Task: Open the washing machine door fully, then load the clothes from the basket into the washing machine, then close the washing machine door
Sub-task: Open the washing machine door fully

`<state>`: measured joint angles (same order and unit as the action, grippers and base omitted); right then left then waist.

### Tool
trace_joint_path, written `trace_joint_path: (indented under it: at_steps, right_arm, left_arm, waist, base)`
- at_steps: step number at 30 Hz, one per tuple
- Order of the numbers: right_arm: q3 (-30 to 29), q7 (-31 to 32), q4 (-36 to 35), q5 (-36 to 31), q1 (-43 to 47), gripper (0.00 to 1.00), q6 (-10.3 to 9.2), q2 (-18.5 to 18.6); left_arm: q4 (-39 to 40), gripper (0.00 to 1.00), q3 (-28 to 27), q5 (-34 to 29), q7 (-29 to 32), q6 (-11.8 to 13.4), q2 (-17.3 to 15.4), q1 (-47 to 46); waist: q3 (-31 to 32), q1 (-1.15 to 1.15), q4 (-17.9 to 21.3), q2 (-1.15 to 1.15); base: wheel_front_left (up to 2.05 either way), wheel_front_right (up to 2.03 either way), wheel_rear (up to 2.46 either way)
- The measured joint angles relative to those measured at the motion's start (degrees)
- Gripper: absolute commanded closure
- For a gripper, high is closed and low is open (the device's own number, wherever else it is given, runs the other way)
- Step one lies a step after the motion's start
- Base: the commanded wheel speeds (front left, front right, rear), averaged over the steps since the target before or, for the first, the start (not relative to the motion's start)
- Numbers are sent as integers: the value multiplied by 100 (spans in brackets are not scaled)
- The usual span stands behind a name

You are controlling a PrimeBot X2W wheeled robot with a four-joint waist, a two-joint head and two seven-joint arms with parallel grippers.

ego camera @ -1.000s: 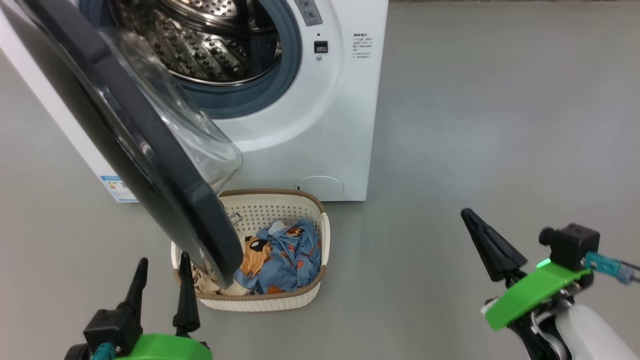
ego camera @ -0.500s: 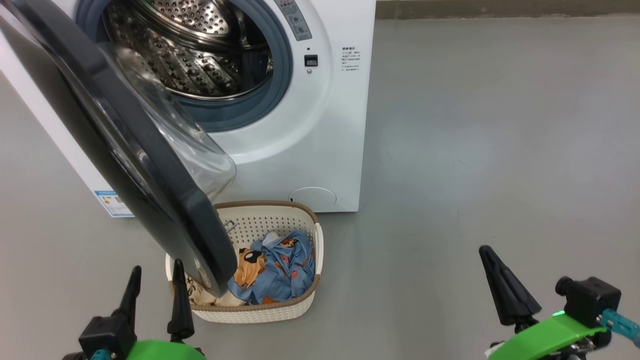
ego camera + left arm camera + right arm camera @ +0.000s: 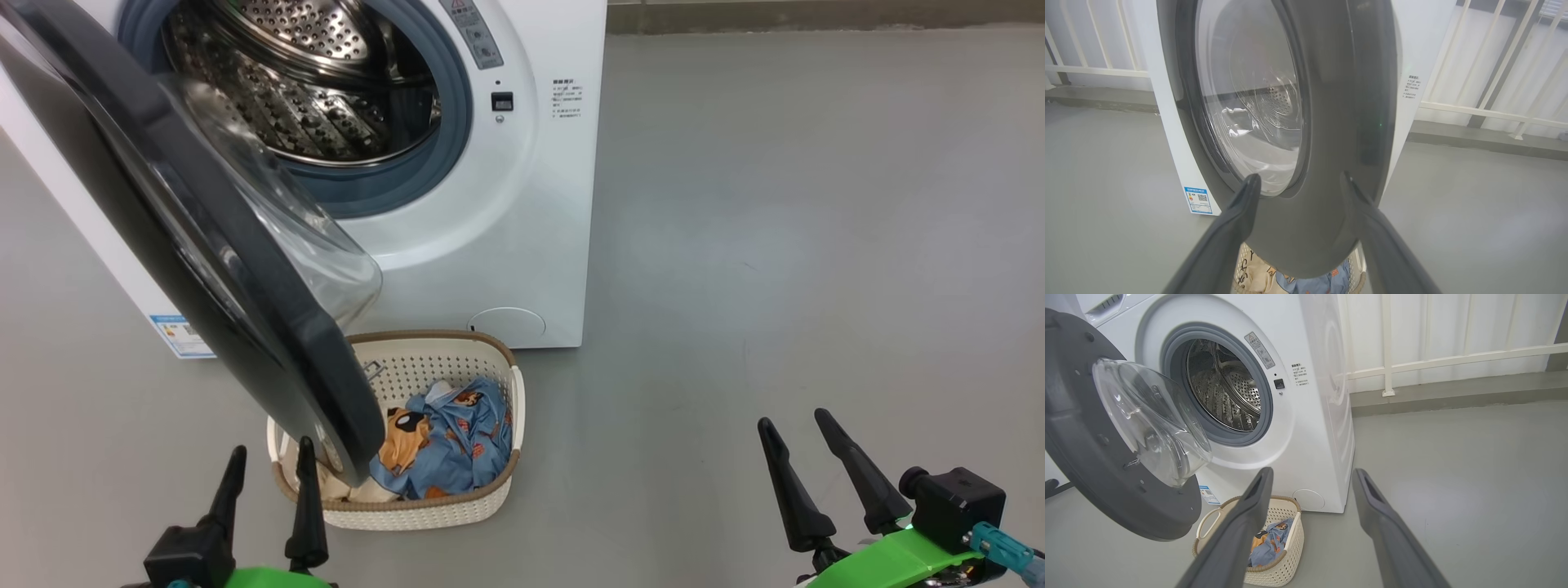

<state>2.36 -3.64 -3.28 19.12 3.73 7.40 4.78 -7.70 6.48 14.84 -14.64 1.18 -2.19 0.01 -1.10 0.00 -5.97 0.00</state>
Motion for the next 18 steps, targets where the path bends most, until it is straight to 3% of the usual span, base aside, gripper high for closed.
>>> trace_joint_path:
  at_steps: [18]
  right_arm:
    - [-89, -49, 30, -144, -3, 0, 0, -82]
  left_arm:
    - [-75, 0, 67, 9, 0, -2, 0, -3]
  waist:
    - [-29, 0, 7, 0]
  base:
    - [0, 0, 0]
